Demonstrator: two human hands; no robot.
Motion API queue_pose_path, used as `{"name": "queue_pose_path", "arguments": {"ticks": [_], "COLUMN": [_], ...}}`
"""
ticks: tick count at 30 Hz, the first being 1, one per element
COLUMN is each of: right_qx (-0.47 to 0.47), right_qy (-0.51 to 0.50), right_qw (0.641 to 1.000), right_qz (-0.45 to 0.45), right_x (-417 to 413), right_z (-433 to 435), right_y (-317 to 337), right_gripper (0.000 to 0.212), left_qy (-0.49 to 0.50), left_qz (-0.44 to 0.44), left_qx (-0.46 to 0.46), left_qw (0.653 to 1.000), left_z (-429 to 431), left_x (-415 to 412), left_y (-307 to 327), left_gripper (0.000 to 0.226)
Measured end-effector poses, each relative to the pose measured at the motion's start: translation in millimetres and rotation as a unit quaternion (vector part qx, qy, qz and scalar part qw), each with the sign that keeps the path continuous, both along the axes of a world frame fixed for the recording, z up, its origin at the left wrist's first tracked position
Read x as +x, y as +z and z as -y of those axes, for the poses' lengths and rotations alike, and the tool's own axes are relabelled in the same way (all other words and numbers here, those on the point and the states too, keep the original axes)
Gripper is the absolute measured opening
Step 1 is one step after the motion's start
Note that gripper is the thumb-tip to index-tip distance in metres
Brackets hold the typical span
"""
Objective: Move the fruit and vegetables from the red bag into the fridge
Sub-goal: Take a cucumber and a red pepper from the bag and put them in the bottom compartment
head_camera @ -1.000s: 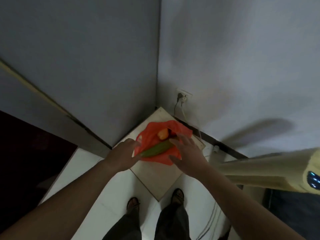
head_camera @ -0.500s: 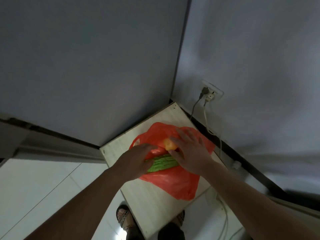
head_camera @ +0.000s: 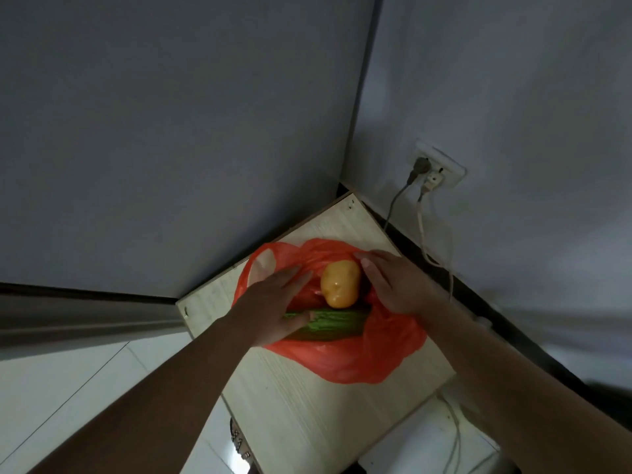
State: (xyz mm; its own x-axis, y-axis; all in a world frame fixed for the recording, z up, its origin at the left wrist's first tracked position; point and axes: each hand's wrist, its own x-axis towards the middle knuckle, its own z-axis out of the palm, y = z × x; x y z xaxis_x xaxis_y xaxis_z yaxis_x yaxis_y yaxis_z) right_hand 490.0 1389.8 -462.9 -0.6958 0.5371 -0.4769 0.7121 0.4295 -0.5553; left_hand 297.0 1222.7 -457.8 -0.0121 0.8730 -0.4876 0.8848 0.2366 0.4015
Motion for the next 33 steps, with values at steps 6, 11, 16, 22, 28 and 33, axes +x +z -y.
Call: {"name": "queue_pose_path", "arguments": {"ticks": [6, 11, 16, 22, 28, 33], "right_qx": [0.052, 0.085, 0.077, 0.071, 0.076, 0.063], "right_qy": [-0.006, 0.072, 0.12, 0.122, 0.087, 0.075], "right_qw": [0.998, 0.989, 0.984, 0.985, 0.989, 0.992], "right_qz": [-0.046, -0.092, -0.102, -0.1, -0.091, -0.085], "right_x": [5.8, 1.0, -10.4, -43.2, -59.6, -47.6], "right_z": [10.4, 31.3, 67.4, 101.2, 119.4, 130.5], "right_y": [29.6, 71.4, 94.8, 91.5, 79.6, 74.2], "right_gripper": [0.065, 0.05, 0.048, 0.044, 0.041, 0.042], "left_qy": [0.103, 0.224, 0.296, 0.382, 0.431, 0.436], "left_qz": [0.06, 0.077, 0.089, 0.149, 0.218, 0.225], "left_qx": [0.054, 0.108, 0.071, 0.035, 0.01, -0.022], "left_qw": [0.991, 0.966, 0.949, 0.911, 0.875, 0.871], "left_z": [29.5, 74.7, 112.4, 121.2, 97.2, 81.4], "left_x": [-5.3, -20.3, -29.9, -24.1, -20.6, -16.3], "left_y": [20.2, 37.0, 38.1, 32.7, 30.2, 21.3], "left_gripper": [0.077, 0.055, 0.055, 0.051, 0.042, 0.031]}}
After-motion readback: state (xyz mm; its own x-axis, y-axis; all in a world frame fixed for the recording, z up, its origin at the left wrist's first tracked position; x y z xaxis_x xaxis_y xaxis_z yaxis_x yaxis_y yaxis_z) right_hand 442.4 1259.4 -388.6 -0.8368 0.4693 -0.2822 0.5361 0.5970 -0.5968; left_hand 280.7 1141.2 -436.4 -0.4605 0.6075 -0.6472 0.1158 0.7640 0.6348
